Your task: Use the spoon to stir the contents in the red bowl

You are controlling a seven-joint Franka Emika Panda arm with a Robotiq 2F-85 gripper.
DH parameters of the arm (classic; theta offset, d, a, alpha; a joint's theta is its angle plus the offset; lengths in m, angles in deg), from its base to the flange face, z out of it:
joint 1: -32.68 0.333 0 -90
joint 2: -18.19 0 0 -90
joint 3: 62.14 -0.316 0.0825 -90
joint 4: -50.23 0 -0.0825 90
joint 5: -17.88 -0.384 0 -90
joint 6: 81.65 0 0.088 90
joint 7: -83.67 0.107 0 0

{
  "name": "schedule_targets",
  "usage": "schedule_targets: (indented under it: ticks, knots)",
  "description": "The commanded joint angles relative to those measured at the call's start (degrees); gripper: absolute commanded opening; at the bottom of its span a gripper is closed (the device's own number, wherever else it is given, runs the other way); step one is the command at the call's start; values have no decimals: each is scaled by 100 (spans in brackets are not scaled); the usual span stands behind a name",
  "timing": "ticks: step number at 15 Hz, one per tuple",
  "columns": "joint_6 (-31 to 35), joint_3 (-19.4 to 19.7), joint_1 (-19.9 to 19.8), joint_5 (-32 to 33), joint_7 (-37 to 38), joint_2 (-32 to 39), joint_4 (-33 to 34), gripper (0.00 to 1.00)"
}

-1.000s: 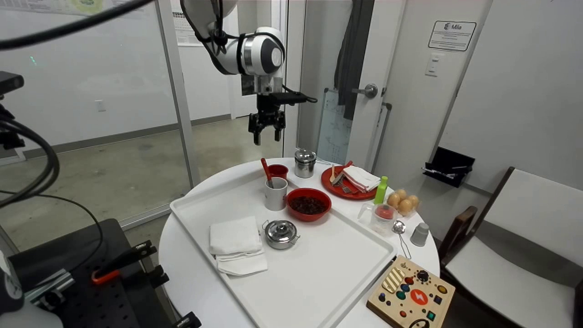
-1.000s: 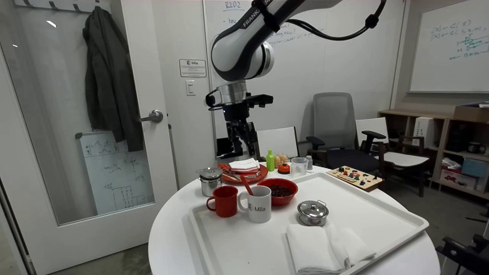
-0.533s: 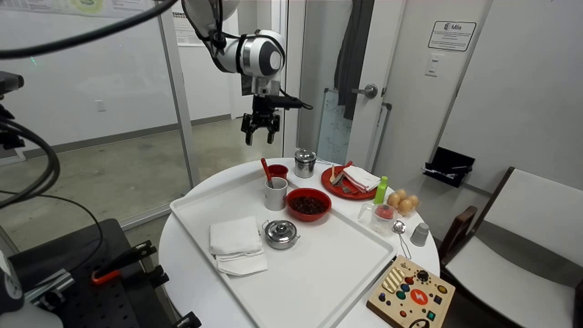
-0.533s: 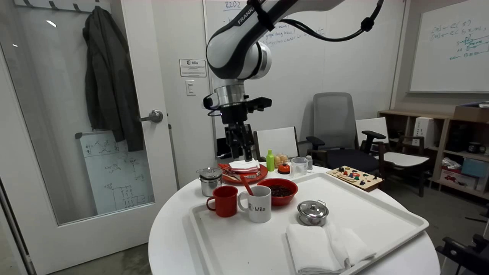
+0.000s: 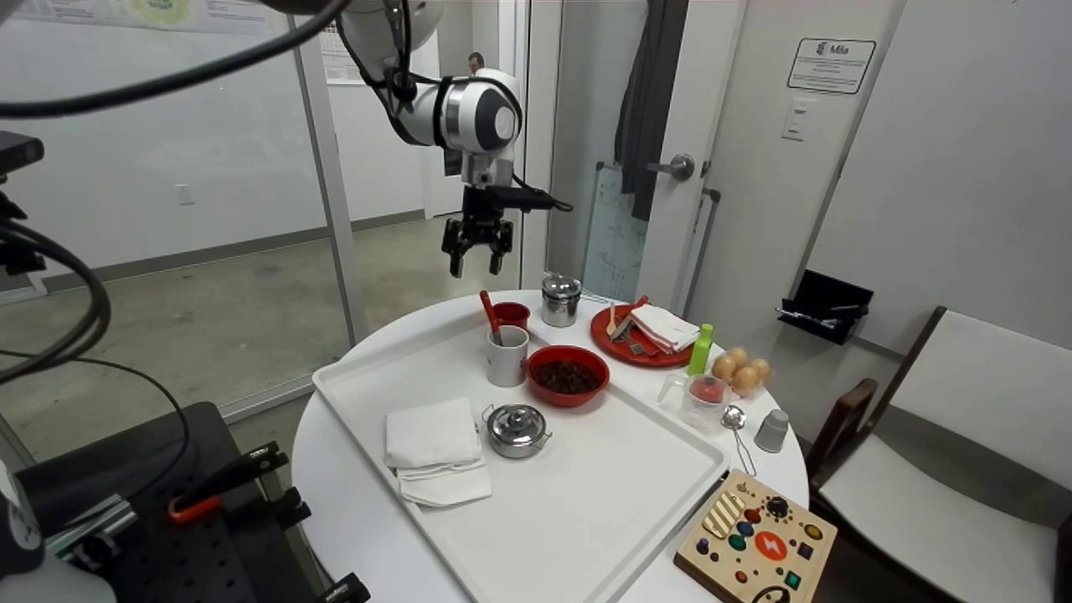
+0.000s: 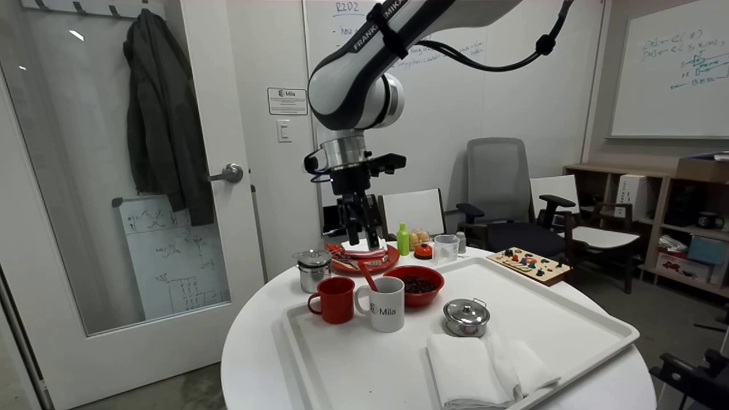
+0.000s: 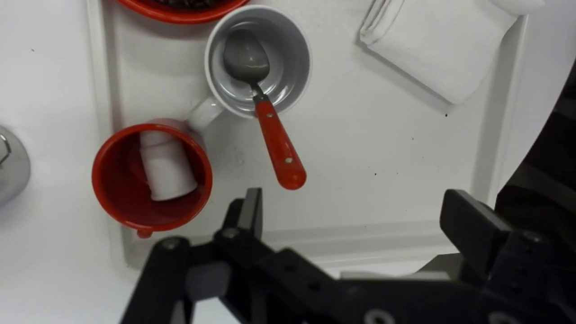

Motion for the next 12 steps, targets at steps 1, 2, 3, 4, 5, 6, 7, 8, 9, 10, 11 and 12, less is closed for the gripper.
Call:
schedule_targets:
  ticks: [1,2,3,4,5,6,7,8,9,10,11,12]
  knots:
    - [72,158,126,69,172,49,69,100]
    - [93,190,165,134,165,110,114,100]
    - [74,236,216,198,174,186,178,100]
    - [69,250,242,234,123,275,251,100]
    - [72,253,256,246,94,338,293,100]
    - [66,249,275,258,61,415,351,100]
    - [73,246,298,276,39,480,395,100]
    - [49,239,327,296,4,566,471,100]
    - [25,240,354,315,-11,632,543,100]
    - [-2,252,388,346,-17,688,609,100]
    - [-16,257,410,373,-30,734,670,100]
    - [-26,266,431,403,-34,779,729,100]
